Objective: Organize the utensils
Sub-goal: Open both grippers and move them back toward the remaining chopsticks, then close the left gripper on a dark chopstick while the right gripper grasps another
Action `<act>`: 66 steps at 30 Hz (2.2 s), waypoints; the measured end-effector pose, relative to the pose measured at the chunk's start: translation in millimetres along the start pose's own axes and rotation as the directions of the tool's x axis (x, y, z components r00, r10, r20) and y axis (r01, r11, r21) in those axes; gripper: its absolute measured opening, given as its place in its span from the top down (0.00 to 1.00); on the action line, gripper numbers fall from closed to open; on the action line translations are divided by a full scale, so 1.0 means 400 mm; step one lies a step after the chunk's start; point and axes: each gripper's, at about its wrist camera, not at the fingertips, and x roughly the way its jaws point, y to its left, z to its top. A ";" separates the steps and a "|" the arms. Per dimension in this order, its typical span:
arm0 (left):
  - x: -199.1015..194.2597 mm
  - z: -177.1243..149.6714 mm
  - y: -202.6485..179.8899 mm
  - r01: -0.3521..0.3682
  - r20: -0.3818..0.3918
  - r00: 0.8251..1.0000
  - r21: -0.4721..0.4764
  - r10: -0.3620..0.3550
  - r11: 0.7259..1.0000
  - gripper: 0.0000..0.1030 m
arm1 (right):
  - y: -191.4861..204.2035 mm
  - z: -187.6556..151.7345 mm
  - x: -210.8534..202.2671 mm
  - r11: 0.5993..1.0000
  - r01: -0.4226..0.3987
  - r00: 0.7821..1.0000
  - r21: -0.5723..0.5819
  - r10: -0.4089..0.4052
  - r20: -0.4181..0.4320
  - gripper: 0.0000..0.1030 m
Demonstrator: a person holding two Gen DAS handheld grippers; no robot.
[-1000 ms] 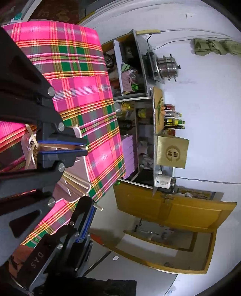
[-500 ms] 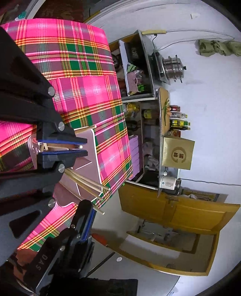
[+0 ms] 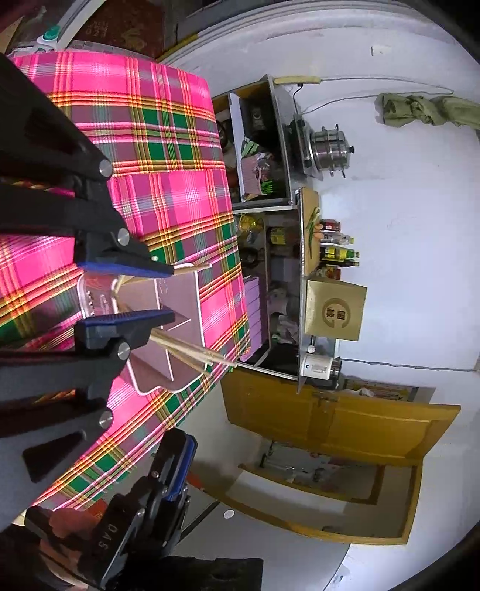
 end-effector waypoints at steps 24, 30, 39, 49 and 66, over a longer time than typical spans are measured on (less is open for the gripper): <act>-0.178 -0.347 -0.105 -0.012 0.038 0.999 -0.031 0.013 0.999 0.75 | 0.030 -0.281 -0.227 0.999 0.045 0.999 0.030 -0.046 0.011 0.81; -0.172 -0.411 -0.119 -0.006 0.009 1.000 -0.050 0.006 0.999 0.69 | 0.022 -0.333 -0.235 0.998 0.050 0.999 0.040 -0.049 -0.009 0.72; -0.126 -0.443 -0.130 -0.003 -0.044 0.999 -0.052 0.001 0.999 0.69 | 0.014 -0.362 -0.204 0.997 0.060 0.997 0.042 -0.058 -0.052 0.72; -0.051 -0.439 -0.141 -0.004 -0.093 0.996 -0.038 0.000 0.999 0.69 | -0.006 -0.371 -0.156 0.995 0.094 0.991 0.044 -0.090 -0.095 0.72; 0.183 -0.425 -0.117 0.022 -0.264 0.963 -0.103 -0.049 0.994 0.69 | -0.050 -0.376 -0.019 0.991 0.126 0.970 0.050 -0.113 -0.214 0.72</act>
